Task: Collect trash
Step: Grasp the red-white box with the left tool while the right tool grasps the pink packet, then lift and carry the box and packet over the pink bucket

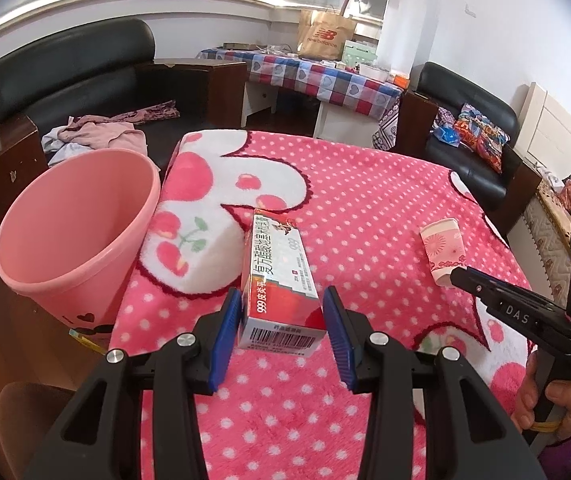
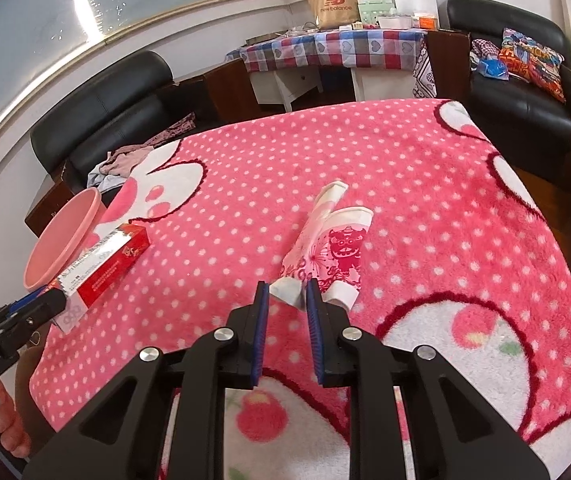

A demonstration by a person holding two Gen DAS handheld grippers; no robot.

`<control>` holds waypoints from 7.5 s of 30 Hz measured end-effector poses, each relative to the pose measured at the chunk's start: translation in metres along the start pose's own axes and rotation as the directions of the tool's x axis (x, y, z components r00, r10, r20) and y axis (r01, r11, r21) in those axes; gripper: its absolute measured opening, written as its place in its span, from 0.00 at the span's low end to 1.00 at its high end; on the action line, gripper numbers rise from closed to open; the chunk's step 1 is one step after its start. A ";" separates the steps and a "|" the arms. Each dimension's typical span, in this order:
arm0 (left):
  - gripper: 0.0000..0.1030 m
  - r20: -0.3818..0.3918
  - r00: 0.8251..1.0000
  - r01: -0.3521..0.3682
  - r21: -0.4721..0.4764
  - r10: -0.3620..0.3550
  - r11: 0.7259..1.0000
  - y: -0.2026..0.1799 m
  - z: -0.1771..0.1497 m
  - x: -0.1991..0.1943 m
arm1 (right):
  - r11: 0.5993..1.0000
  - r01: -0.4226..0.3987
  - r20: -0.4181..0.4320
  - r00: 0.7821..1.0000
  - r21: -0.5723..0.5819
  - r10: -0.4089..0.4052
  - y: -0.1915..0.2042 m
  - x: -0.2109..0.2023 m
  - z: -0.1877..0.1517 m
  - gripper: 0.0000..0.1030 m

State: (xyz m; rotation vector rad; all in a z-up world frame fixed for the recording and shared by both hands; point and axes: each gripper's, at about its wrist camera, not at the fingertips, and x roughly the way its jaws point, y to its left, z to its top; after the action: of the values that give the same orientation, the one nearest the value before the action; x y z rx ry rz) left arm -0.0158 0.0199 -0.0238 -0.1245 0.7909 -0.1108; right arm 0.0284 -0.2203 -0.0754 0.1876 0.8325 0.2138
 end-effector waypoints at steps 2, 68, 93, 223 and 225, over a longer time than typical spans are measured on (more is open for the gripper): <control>0.41 0.002 1.000 -0.001 -0.005 0.001 1.000 0.002 -0.001 -0.001 | 1.000 0.007 0.006 1.000 -0.010 -0.007 0.002 0.000 -0.001 0.19; 0.48 -0.093 0.991 0.092 -0.036 -0.095 0.995 0.013 -0.025 0.008 | 0.995 -0.055 0.095 0.993 -0.086 0.063 0.017 -0.056 0.003 0.06; 0.35 -0.085 0.994 0.059 -0.039 -0.062 0.998 0.012 -0.033 0.020 | 0.998 -0.027 0.002 1.000 -0.053 0.028 0.008 -0.059 -0.026 0.06; 0.21 -0.339 0.921 -0.263 -0.181 0.191 0.948 0.227 0.074 0.033 | 0.815 -0.331 -0.245 0.940 -0.476 0.238 0.325 0.114 0.064 0.40; 0.21 -0.353 0.915 -0.268 -0.172 0.195 0.948 0.229 0.072 0.039 | 0.815 -0.326 -0.250 0.941 -0.479 0.229 0.326 0.119 0.063 0.40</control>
State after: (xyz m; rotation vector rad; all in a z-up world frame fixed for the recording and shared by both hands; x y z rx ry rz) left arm 0.0751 0.2449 -0.0358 -0.2208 1.1499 0.1883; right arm 0.1166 0.1189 -0.0380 -0.2237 0.8984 0.7344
